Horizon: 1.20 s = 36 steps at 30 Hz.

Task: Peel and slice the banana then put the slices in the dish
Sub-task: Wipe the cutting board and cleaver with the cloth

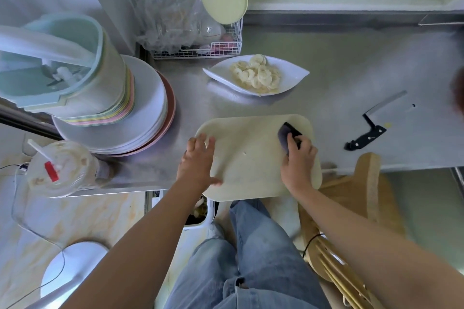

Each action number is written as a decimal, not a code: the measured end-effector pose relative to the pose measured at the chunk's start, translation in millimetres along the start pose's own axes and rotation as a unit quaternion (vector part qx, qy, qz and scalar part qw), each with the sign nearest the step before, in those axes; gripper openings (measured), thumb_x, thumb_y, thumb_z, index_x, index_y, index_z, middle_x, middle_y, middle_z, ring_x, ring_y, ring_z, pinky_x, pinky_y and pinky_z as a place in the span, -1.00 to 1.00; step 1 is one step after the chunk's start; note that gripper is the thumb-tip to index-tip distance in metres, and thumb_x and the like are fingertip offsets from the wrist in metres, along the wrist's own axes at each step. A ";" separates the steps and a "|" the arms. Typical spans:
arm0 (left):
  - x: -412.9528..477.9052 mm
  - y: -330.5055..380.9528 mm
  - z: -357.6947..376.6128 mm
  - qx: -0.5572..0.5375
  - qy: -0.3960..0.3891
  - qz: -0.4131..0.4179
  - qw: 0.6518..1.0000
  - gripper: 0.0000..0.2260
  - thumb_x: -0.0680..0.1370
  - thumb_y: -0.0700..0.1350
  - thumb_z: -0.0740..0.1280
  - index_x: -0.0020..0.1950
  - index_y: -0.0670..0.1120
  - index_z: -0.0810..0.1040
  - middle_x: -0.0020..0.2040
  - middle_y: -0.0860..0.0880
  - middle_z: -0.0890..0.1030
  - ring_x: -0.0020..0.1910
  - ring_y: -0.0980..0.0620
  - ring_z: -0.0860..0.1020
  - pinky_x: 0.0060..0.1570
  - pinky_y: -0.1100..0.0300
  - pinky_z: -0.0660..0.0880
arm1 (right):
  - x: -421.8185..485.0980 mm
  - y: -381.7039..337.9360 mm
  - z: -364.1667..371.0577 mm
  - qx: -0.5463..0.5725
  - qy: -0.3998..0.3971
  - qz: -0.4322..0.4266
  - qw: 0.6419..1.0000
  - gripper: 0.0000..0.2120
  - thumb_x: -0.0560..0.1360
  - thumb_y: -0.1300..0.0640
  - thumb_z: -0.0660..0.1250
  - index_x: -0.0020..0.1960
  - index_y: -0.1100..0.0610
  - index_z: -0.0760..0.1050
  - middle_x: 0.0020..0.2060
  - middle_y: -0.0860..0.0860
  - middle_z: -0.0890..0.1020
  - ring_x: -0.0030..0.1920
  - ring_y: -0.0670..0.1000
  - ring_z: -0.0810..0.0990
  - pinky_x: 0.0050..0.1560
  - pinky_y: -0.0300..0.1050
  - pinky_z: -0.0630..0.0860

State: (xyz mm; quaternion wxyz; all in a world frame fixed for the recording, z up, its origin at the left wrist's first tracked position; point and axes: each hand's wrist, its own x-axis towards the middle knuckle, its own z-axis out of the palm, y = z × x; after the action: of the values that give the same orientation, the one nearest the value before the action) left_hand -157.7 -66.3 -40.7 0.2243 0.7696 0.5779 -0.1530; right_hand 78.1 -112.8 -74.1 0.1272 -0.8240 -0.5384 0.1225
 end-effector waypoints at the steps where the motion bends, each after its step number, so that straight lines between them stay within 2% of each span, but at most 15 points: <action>1: 0.3 -0.1 0.3 -0.001 -0.001 -0.001 1.000 0.08 0.29 0.17 0.55 0.56 -0.07 -0.07 0.53 -0.09 -0.01 0.49 -0.14 0.00 0.40 -0.04 0.30 | -9.5 -8.4 7.6 0.016 -0.015 -0.039 0.999 -0.50 0.41 0.42 0.25 0.35 0.26 0.40 0.21 0.25 0.41 0.10 0.30 0.35 0.14 0.14 0.36; 4: 0.4 -0.7 0.5 -0.005 0.000 0.002 1.000 0.08 0.27 0.16 0.56 0.56 -0.06 -0.05 0.53 -0.09 -0.01 0.48 -0.14 0.01 0.38 -0.05 0.30 | -23.7 -25.4 12.7 0.092 -0.068 -0.125 0.986 -0.52 0.39 0.41 0.16 0.28 0.27 0.48 0.14 0.25 0.46 0.08 0.26 0.36 0.16 0.04 0.34; 6: 0.3 -2.0 1.0 -0.006 0.005 0.004 1.000 0.08 0.26 0.16 0.57 0.55 -0.06 -0.03 0.53 -0.08 0.00 0.48 -0.14 0.02 0.37 -0.06 0.32 | -17.3 -15.1 2.3 0.111 -0.036 -0.129 0.985 -0.54 0.41 0.38 0.12 0.28 0.28 0.49 0.13 0.26 0.46 0.13 0.18 0.32 0.20 -0.14 0.22; 9: 0.0 -2.5 1.5 -0.013 0.003 0.000 1.000 0.08 0.26 0.16 0.57 0.56 -0.05 -0.04 0.53 -0.08 0.00 0.48 -0.14 0.01 0.38 -0.08 0.31 | -5.4 19.8 -12.1 0.051 0.041 0.030 0.997 -0.55 0.48 0.38 0.17 0.37 0.28 0.39 0.23 0.29 0.38 0.18 0.29 0.30 0.22 0.00 0.24; 11: 1.1 -2.8 2.3 -0.013 0.000 0.001 1.000 0.08 0.27 0.17 0.56 0.56 -0.05 -0.05 0.54 -0.09 -0.01 0.49 -0.14 0.00 0.40 -0.06 0.29 | -15.1 23.3 -10.3 -0.004 0.025 0.091 0.995 -0.52 0.50 0.37 0.21 0.41 0.26 0.33 0.28 0.27 0.33 0.20 0.32 0.30 0.21 0.09 0.28; 16: 0.6 -5.4 3.2 -0.023 0.013 0.011 1.000 0.09 0.27 0.18 0.56 0.57 -0.05 -0.05 0.54 -0.08 -0.01 0.49 -0.12 -0.02 0.40 -0.06 0.29 | -50.8 -17.8 13.7 0.079 -0.065 -0.104 0.989 -0.52 0.41 0.40 0.17 0.33 0.28 0.43 0.18 0.27 0.42 0.12 0.29 0.35 0.17 0.12 0.36; 18: -2.2 -7.6 3.3 -0.033 0.020 0.023 0.999 0.07 0.28 0.18 0.55 0.57 -0.05 -0.03 0.54 -0.07 0.01 0.49 -0.11 0.00 0.37 -0.05 0.30 | -41.8 -14.8 9.3 0.092 -0.053 -0.118 0.987 -0.54 0.41 0.36 0.15 0.31 0.28 0.45 0.17 0.26 0.43 0.14 0.24 0.34 0.20 0.10 0.34; 22: -24.0 -18.4 20.6 -0.152 0.131 0.016 0.979 -0.17 0.32 0.09 0.55 0.48 -0.10 0.26 0.45 -0.16 0.23 0.38 -0.18 0.20 0.34 -0.09 0.32 | -20.4 -2.0 3.1 0.008 0.003 0.035 0.999 -0.54 0.51 0.32 0.20 0.41 0.26 0.33 0.26 0.26 0.36 0.20 0.29 0.30 0.23 0.06 0.26; 25: -54.7 -14.4 36.2 -0.279 0.263 -0.147 0.912 -0.61 0.43 0.01 0.46 0.14 -0.16 0.50 0.10 -0.17 0.48 0.12 -0.19 0.42 0.07 0.00 0.40 | -22.8 -10.7 6.6 -0.007 -0.024 -0.006 1.000 -0.54 0.53 0.30 0.21 0.42 0.24 0.31 0.27 0.23 0.34 0.21 0.29 0.29 0.24 0.06 0.28; 26: -61.6 -13.6 43.1 -0.324 0.246 -0.222 0.886 -0.68 0.47 0.03 0.40 0.06 -0.17 0.50 0.00 -0.12 0.52 0.05 -0.18 0.48 -0.05 0.06 0.39 | -20.6 -12.2 4.7 0.007 -0.024 -0.022 0.999 -0.55 0.52 0.32 0.21 0.41 0.23 0.33 0.26 0.23 0.35 0.21 0.29 0.29 0.23 0.05 0.28; 28: -70.1 -10.1 53.0 -0.431 0.118 -0.352 0.822 -0.58 0.47 0.18 0.32 0.01 -0.19 0.51 -0.15 -0.06 0.54 -0.05 -0.18 0.56 -0.18 0.10 0.37 | -9.8 -12.8 -0.3 0.024 -0.002 -0.019 1.000 -0.54 0.51 0.35 0.19 0.41 0.22 0.34 0.25 0.23 0.35 0.20 0.28 0.29 0.22 0.03 0.27; 30: -71.1 -7.2 57.9 -0.604 0.027 -0.362 0.710 -0.51 0.45 0.27 0.31 -0.05 -0.19 0.53 -0.20 -0.11 0.57 -0.15 -0.18 0.59 -0.13 0.00 0.50 | 0.7 -15.1 -1.2 0.021 0.000 0.001 1.000 -0.52 0.52 0.35 0.17 0.44 0.21 0.30 0.28 0.23 0.33 0.21 0.28 0.27 0.22 0.01 0.26; 32: -69.8 1.4 54.6 -0.737 0.014 -0.345 0.581 -0.70 0.56 0.12 0.27 -0.09 -0.13 0.50 -0.20 -0.12 0.55 -0.20 -0.11 0.53 -0.06 0.00 0.49 | -2.5 -25.2 2.3 -0.007 -0.031 -0.009 0.999 -0.50 0.53 0.32 0.15 0.46 0.19 0.25 0.31 0.20 0.29 0.22 0.26 0.26 0.22 -0.01 0.25; 34: -68.8 6.7 52.7 -0.758 0.063 -0.375 0.530 -0.81 0.60 -0.01 0.22 -0.11 -0.11 0.46 -0.23 -0.09 0.47 -0.27 -0.06 0.44 -0.11 0.02 0.42 | -18.4 -36.3 8.3 -0.009 -0.067 -0.072 0.995 -0.51 0.54 0.30 0.15 0.47 0.16 0.25 0.32 0.16 0.29 0.21 0.23 0.26 0.19 -0.05 0.26; 36: -75.3 4.2 58.1 -0.752 0.115 -0.389 0.519 -0.85 0.59 -0.05 0.20 -0.05 -0.11 0.47 -0.19 -0.08 0.45 -0.26 -0.06 0.43 -0.14 0.02 0.47 | -35.4 -40.6 11.8 0.044 -0.104 -0.159 0.981 -0.52 0.52 0.32 0.16 0.44 0.16 0.31 0.27 0.15 0.33 0.19 0.21 0.29 0.19 -0.12 0.22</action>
State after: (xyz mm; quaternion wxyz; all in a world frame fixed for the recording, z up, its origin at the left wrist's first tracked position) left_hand -173.7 -159.4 -52.2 0.5689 0.0239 0.7406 0.3566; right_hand 25.5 -128.7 -69.0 0.1244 -0.7040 -0.6671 0.2093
